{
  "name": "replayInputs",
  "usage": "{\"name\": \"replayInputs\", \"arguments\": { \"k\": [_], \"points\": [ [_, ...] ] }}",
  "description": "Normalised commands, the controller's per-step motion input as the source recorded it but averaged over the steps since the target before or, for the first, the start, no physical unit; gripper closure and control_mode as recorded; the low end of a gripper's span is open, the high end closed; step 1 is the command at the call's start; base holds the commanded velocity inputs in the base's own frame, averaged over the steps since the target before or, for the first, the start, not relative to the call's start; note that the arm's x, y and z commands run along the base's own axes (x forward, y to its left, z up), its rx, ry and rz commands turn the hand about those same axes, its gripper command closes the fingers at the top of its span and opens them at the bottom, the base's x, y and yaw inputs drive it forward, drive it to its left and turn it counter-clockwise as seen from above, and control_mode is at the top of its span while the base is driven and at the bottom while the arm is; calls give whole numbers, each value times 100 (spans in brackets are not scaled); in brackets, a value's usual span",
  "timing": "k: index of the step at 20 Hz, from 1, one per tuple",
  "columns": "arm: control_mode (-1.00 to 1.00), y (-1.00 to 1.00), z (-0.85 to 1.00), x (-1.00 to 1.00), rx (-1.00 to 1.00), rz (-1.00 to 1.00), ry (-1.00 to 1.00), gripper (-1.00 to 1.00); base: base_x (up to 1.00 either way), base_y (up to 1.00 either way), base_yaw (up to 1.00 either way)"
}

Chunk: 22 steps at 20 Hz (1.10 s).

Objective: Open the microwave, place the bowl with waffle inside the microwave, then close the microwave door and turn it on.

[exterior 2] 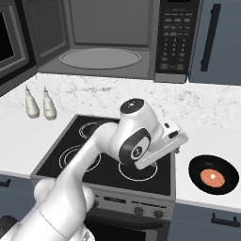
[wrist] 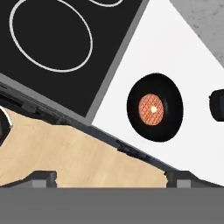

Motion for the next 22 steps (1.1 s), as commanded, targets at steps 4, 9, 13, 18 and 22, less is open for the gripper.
{"name": "replayInputs", "arguments": {
  "k": [4, 9, 13, 18, 22],
  "points": [
    [-100, -5, -55, 51, 2, 0, 1, -100, 0, 0, 0],
    [-100, -34, -54, 55, 14, 1, 8, -100, 0, 0, 0],
    [-100, -38, -42, 56, 14, 1, 8, -100, 0, 0, 0],
    [-100, -34, -26, 49, 6, 0, 2, -100, 0, 0, 0],
    [-100, -39, -46, 35, 0, 0, 0, -100, 0, 0, 0]
  ]
}}
